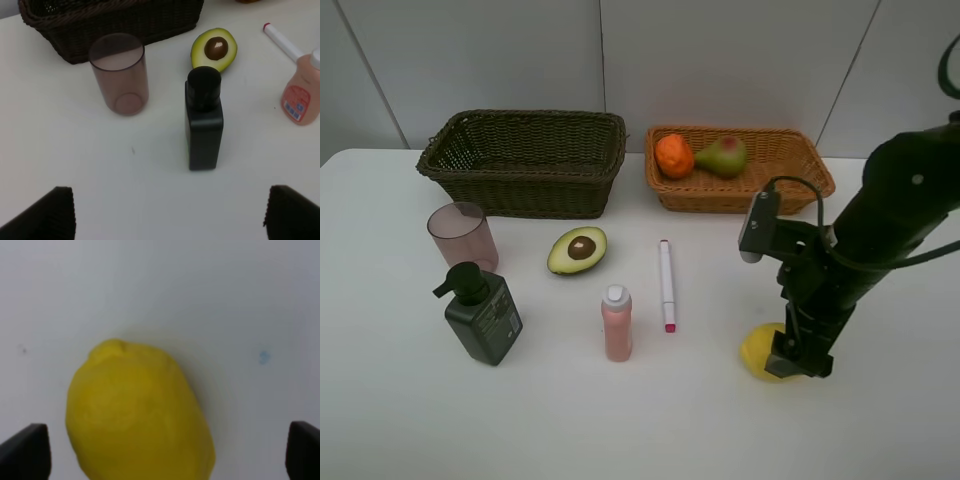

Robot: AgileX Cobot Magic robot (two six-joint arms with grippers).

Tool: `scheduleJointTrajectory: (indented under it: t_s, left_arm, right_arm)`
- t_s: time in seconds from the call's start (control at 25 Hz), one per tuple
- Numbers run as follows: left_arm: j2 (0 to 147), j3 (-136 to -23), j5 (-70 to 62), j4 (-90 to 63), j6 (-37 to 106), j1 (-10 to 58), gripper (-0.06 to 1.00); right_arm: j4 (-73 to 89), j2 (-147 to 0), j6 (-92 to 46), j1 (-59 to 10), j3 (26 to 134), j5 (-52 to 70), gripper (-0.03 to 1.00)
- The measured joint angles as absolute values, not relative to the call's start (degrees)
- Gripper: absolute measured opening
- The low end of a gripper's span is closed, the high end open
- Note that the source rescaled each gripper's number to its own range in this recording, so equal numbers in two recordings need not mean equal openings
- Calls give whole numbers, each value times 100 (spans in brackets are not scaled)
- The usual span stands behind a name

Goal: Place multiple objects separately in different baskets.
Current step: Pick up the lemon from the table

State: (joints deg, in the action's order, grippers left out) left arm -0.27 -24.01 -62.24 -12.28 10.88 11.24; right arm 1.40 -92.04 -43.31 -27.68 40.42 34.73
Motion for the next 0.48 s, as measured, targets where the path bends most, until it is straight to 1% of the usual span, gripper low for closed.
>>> scheduleJointTrajectory:
  t_s: [0.48]
  left_arm:
    - [-27, -2401, -6224, -1228, 1088, 1124, 100]
  right_arm:
    - [215, -9749, -4326, -2768, 4031, 3177, 99]
